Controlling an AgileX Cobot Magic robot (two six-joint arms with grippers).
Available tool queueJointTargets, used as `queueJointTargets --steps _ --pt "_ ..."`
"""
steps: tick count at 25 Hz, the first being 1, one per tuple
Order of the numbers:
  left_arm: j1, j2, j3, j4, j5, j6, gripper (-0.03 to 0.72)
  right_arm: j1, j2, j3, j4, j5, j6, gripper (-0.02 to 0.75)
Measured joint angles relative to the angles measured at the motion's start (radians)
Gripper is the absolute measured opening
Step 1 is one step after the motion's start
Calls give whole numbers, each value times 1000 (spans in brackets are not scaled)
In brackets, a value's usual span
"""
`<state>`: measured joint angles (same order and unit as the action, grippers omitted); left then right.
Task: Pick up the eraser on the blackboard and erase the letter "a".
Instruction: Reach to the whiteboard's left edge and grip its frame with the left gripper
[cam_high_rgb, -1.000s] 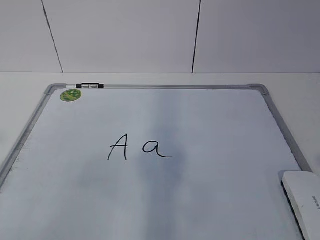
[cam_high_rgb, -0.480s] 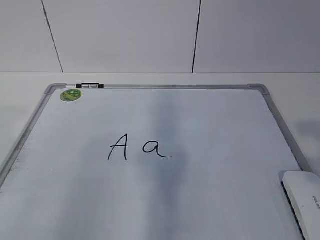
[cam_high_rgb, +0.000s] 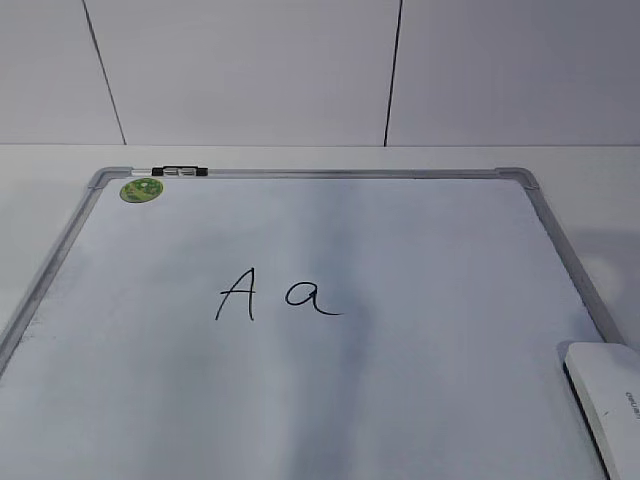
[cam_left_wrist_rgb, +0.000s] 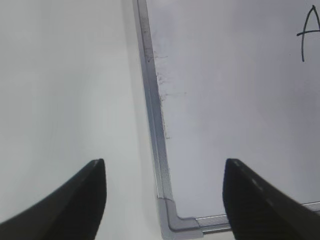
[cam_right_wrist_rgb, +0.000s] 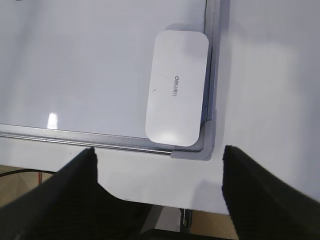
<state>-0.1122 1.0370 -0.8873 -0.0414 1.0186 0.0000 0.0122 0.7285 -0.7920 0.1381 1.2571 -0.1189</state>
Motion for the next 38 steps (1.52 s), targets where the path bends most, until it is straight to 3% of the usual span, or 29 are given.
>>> queueJointTargets --steps 20,38 --pt "0 358 -48 0 -228 5 542 0 232 0 22 -10 -63 592" --pt "0 613 -52 -4 -342 5 542 0 294 0 40 -17 -120 592"
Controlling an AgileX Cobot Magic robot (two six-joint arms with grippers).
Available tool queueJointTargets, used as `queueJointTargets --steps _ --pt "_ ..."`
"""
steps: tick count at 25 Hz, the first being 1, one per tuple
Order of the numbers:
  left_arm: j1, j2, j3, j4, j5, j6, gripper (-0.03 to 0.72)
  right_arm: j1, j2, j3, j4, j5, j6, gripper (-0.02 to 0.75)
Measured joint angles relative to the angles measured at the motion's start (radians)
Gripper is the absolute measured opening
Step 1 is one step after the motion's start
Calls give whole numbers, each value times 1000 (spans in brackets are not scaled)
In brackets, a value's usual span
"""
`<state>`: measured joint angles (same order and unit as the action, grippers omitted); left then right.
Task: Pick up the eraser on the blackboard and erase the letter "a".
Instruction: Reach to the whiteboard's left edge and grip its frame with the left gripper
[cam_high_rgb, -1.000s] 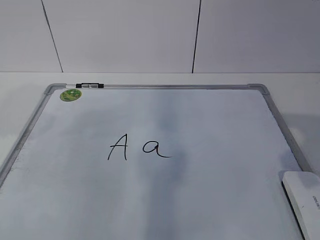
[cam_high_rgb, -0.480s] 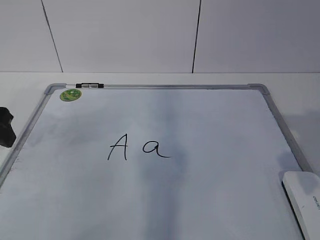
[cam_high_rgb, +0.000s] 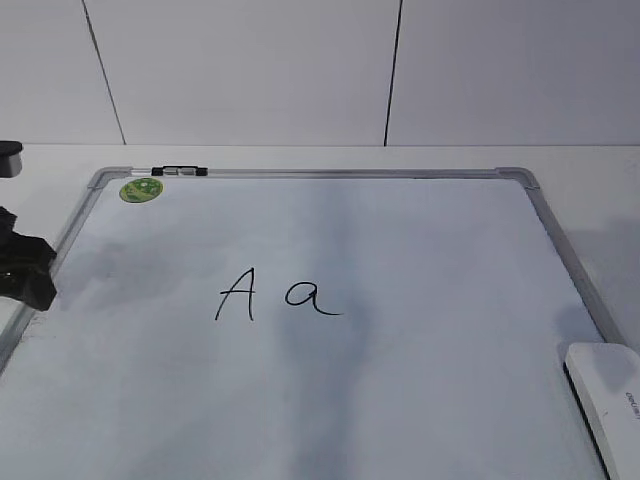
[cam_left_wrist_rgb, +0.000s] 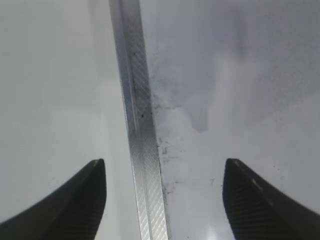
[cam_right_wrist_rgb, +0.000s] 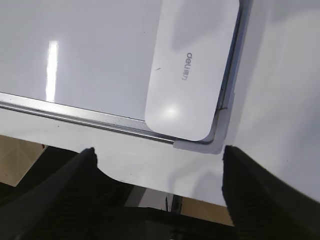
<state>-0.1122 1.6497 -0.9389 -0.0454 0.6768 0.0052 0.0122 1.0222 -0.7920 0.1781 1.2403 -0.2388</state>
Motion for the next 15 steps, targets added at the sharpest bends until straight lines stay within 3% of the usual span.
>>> queueJointTargets --steps 11,15 --pt "92 57 0 -73 -28 0 542 0 0 0 17 0 -7 592" --pt "93 61 0 -89 -49 11 542 0 0 0 23 0 -8 592"
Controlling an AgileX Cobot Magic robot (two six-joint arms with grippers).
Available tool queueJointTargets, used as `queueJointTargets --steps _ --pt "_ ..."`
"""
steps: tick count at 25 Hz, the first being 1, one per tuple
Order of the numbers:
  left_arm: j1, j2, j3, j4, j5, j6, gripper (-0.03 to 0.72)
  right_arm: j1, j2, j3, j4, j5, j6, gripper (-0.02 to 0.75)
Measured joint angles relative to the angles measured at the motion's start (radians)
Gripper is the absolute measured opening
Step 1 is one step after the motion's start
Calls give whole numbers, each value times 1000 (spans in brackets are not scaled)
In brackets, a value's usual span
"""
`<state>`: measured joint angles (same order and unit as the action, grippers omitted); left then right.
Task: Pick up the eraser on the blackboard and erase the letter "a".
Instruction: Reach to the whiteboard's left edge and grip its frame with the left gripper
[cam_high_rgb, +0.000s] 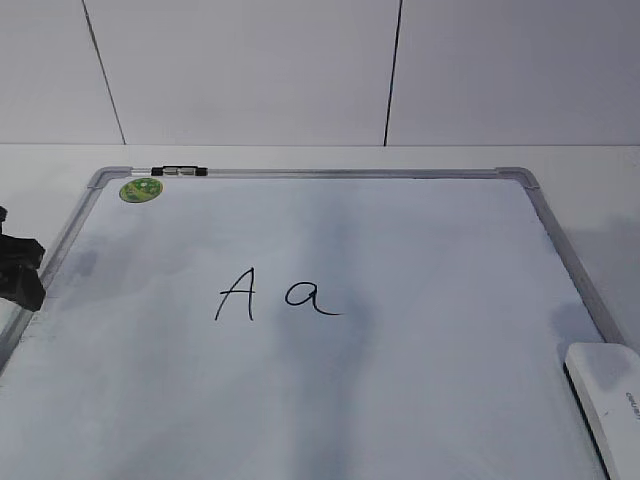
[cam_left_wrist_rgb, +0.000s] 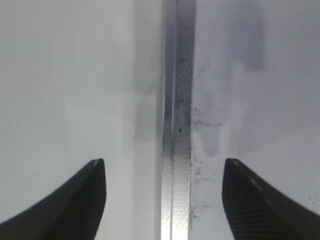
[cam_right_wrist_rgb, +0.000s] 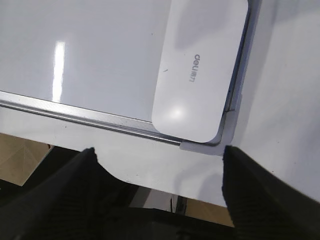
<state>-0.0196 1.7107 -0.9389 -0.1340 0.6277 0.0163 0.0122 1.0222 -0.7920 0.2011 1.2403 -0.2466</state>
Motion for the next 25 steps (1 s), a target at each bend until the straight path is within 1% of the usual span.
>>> queueJointTargets --steps 6,25 --pt "0 35 0 -33 -4 27 542 0 0 0 4 0 -1 592" --pt "1 75 -12 -56 -4 58 541 0 0 0 12 0 -3 592"
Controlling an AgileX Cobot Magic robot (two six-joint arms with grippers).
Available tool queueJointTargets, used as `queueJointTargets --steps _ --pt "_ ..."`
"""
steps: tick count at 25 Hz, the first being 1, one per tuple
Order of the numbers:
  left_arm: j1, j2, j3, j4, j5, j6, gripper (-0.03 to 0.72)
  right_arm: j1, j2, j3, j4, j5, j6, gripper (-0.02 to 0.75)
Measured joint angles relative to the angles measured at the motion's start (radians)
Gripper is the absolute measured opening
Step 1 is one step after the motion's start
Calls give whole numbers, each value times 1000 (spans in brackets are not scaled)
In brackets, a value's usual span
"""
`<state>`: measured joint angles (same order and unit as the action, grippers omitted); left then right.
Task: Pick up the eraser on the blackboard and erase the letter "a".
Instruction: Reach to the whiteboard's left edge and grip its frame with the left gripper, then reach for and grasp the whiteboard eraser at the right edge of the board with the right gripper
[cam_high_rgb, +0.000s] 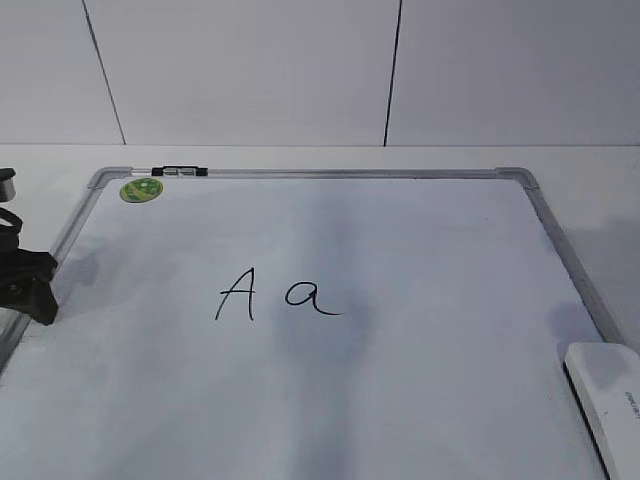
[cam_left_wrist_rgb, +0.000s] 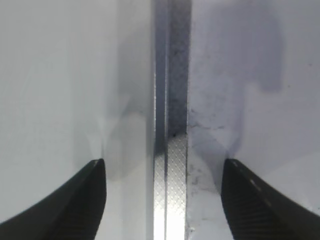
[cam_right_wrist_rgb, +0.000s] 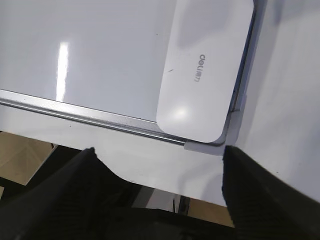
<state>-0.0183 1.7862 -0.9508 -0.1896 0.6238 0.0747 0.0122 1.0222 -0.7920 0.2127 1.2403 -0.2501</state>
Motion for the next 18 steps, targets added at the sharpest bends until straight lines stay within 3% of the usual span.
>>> queueJointTargets --steps 7,14,18 --pt "0 1 -2 -4 8 0 500 0 0 0 0 -1 0 592" --pt "0 2 -6 -22 28 0 276 0 0 0 0 -1 0 592" --pt "0 2 -8 -20 32 0 211 0 0 0 0 -1 0 592"
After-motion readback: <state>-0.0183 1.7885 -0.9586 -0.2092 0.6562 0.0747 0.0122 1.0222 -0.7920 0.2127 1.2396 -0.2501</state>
